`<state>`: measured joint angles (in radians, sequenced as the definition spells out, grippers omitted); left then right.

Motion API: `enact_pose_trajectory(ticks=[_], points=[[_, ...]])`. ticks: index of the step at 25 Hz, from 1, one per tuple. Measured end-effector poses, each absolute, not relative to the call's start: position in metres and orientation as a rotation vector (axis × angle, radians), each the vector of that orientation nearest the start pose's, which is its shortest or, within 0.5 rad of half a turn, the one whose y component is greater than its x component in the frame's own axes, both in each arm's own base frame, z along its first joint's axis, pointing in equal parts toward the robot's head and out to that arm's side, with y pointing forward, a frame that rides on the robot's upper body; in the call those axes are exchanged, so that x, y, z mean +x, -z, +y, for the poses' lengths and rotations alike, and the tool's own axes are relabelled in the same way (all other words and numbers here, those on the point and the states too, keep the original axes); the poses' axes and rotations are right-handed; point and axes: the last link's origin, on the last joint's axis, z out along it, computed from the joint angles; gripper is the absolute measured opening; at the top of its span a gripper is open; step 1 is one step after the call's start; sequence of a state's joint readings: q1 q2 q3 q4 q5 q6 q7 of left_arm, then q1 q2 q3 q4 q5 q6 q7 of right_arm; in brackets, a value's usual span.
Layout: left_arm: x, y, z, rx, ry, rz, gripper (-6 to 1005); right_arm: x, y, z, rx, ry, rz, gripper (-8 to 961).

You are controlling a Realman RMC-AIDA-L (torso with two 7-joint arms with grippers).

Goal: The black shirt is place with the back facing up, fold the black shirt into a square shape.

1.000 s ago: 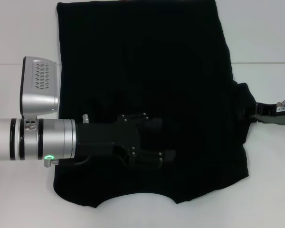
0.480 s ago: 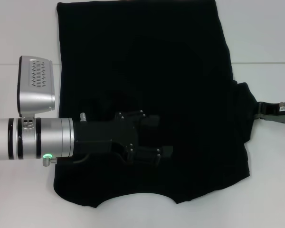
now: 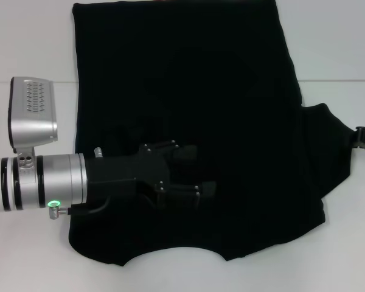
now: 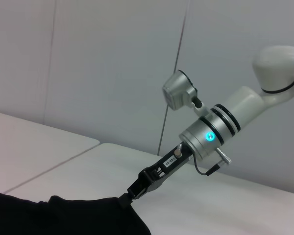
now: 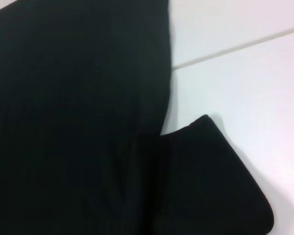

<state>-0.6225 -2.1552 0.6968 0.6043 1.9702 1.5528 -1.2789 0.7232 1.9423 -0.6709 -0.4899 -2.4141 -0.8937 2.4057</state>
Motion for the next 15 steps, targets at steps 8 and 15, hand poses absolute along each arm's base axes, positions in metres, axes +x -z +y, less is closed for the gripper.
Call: enact_pose_trajectory(ticks=[8,15], points=[[-0.216,0.037,0.335,-2.790,0.863,-0.479,906,0.334,-0.055,0.419,-1.824,-0.290,1.584,40],[-0.218,0.039,0.332,-2.786,0.869,-0.493,905,0.335,-0.060,0.419,-1.820,-0.344,1.558,52]])
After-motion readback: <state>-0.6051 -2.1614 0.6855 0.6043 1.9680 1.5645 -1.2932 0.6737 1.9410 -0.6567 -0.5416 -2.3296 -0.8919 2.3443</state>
